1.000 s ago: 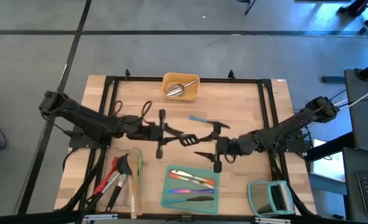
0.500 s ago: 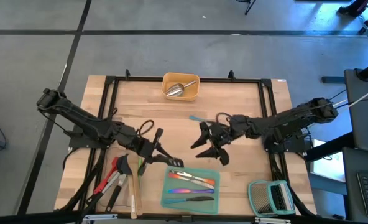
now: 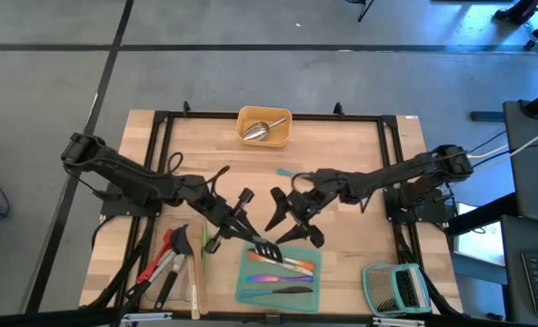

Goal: Pick & Place Kitchen Items
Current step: Put the slotted spatula into the transparent bin

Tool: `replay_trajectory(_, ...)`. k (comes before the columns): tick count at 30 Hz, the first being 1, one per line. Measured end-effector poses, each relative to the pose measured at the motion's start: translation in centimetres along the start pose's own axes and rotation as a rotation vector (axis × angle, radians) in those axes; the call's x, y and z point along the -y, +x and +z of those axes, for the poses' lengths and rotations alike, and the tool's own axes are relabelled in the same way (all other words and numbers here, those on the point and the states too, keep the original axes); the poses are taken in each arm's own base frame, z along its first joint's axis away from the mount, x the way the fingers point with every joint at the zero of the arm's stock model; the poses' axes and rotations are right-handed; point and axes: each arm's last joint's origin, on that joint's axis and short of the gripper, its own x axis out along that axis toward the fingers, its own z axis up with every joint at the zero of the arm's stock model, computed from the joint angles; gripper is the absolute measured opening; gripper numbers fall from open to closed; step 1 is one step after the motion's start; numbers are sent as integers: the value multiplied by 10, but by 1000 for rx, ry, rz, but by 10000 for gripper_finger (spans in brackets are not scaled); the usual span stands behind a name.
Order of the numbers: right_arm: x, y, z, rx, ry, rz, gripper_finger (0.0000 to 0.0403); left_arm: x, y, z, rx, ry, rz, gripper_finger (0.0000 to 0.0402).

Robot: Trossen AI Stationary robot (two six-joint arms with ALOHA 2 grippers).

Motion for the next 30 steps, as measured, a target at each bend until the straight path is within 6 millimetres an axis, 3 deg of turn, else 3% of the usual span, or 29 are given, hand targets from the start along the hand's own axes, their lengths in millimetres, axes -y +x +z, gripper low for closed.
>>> replay_trajectory(12, 4, 15, -4, -32, 11, 19, 213, -10, 18, 9, -39, 7, -23, 48)
replay_trajectory(30, -5, 20, -8, -54, -9, 37, 213, -21, 15, 9, -39, 45, -13, 48)
